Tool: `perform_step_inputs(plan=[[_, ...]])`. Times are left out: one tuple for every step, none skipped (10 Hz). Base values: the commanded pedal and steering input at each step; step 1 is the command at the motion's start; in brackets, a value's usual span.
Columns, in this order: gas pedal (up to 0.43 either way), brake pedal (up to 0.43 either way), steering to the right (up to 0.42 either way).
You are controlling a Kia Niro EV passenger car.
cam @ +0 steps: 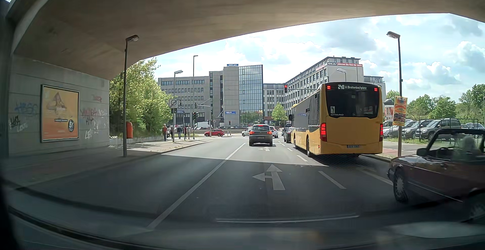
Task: Follow the waypoints while adhering to traffic rules and regulations
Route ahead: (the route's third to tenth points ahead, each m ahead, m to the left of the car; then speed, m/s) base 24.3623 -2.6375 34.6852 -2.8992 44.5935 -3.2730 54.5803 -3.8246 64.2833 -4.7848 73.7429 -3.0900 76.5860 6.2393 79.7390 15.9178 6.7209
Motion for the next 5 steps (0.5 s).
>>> perform_step_inputs(plan=[[0.000,0.018,0.007],[0.000,0.018,0.007],[0.000,0.018,0.006],[0.000,0.018,0.005],[0.000,0.024,0.004]])
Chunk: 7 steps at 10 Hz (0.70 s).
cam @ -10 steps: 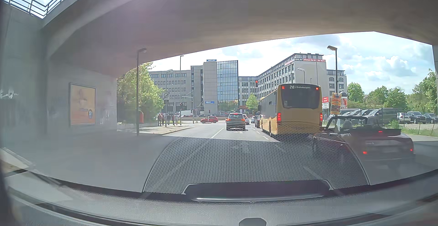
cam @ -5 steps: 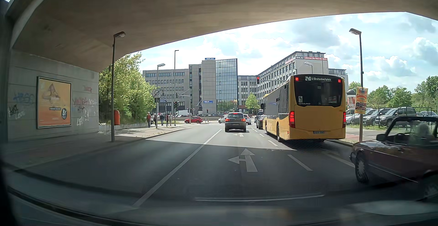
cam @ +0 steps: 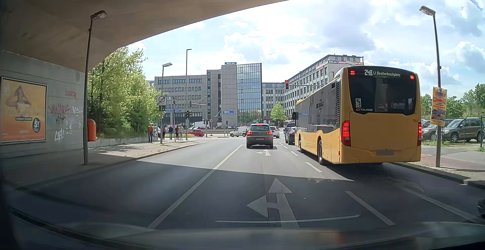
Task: Follow the waypoints while adhering to traffic rules and regulations
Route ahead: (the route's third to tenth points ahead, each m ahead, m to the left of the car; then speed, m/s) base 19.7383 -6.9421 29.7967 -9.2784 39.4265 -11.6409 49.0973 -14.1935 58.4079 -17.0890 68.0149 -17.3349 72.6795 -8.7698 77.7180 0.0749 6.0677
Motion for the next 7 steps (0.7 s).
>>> perform_step_inputs(plan=[[0.000,0.037,0.004],[0.000,0.049,0.004],[0.000,0.067,0.004],[0.000,0.073,0.004],[0.000,0.079,0.004],[0.000,0.079,0.004],[0.000,0.079,0.004]])
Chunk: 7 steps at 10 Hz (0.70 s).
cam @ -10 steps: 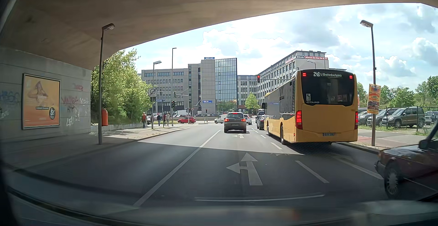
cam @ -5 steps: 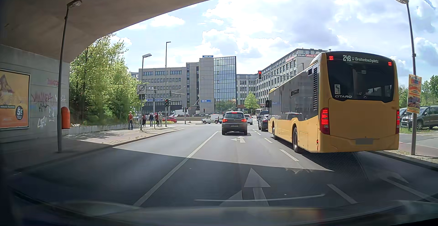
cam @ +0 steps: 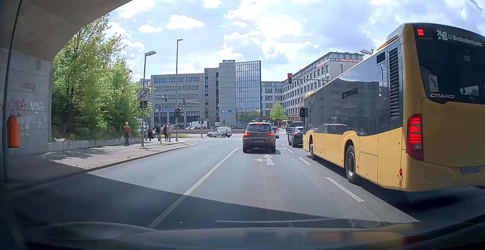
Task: Follow the waypoints while adhering to traffic rules and regulations
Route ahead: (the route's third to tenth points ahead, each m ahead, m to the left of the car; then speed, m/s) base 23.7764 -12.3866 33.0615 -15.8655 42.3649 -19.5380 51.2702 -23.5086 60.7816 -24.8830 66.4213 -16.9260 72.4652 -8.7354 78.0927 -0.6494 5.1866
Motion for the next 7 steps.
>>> perform_step_inputs(plan=[[0.000,0.024,0.004],[0.000,0.024,0.004],[0.000,0.024,0.004],[0.000,0.018,0.004],[0.000,0.018,0.004],[0.000,0.018,0.004],[0.000,0.018,0.004]])
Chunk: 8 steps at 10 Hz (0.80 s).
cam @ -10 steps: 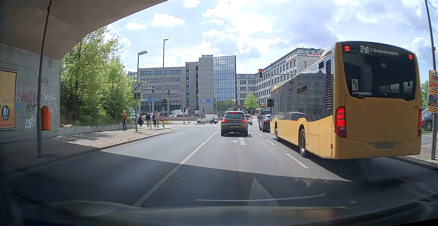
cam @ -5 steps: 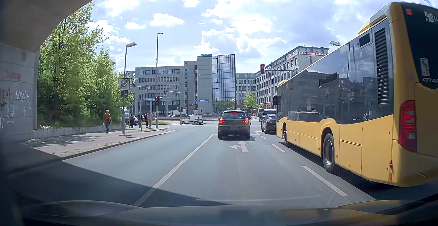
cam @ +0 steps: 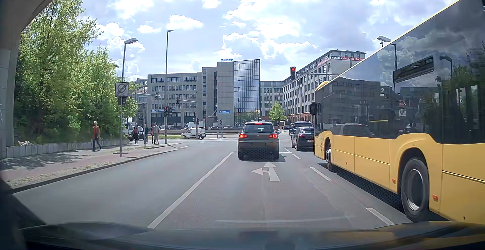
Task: Follow the waypoints while adhering to traffic rules and regulations
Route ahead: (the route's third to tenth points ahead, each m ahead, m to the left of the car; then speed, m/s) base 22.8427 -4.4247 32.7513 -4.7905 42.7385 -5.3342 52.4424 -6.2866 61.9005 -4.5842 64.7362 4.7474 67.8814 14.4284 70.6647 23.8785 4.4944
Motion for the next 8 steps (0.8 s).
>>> perform_step_inputs(plan=[[0.000,0.018,0.004],[0.000,0.110,0.004],[0.000,0.152,0.004],[0.000,0.183,0.004],[0.000,0.195,0.004],[0.000,0.201,0.004],[0.000,0.201,0.004],[0.000,0.201,0.004]])
